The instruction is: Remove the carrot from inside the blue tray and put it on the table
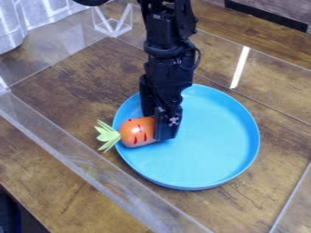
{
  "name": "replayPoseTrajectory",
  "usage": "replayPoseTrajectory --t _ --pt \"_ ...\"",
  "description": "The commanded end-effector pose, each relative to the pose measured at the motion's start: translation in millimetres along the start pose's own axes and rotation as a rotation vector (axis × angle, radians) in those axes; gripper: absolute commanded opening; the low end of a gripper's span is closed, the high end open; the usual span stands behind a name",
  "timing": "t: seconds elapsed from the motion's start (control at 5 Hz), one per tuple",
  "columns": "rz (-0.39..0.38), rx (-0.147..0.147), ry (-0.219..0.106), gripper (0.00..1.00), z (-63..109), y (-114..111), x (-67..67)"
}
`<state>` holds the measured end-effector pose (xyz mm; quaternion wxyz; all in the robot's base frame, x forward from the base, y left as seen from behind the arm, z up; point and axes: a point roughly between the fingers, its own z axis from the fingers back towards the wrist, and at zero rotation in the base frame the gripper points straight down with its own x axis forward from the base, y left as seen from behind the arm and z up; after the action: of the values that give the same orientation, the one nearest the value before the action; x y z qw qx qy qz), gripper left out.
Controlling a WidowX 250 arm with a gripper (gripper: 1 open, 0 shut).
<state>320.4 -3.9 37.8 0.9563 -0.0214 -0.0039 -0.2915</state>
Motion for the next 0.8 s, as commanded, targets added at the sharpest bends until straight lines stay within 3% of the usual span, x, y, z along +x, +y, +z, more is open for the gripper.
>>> replayPoseTrajectory --t 0.0,0.2,0.4,0.6 --pt "0.018 0.017 -0.019 1.00 7.7 9.5 -3.0" --pt "0.015 0.016 -0.015 1.00 6.9 10.2 -3.5" --pt "0.013 0.015 -0.013 0.00 6.4 10.7 -3.6" --pt "0.011 0.008 -0.016 0.00 11.2 11.0 -4.5"
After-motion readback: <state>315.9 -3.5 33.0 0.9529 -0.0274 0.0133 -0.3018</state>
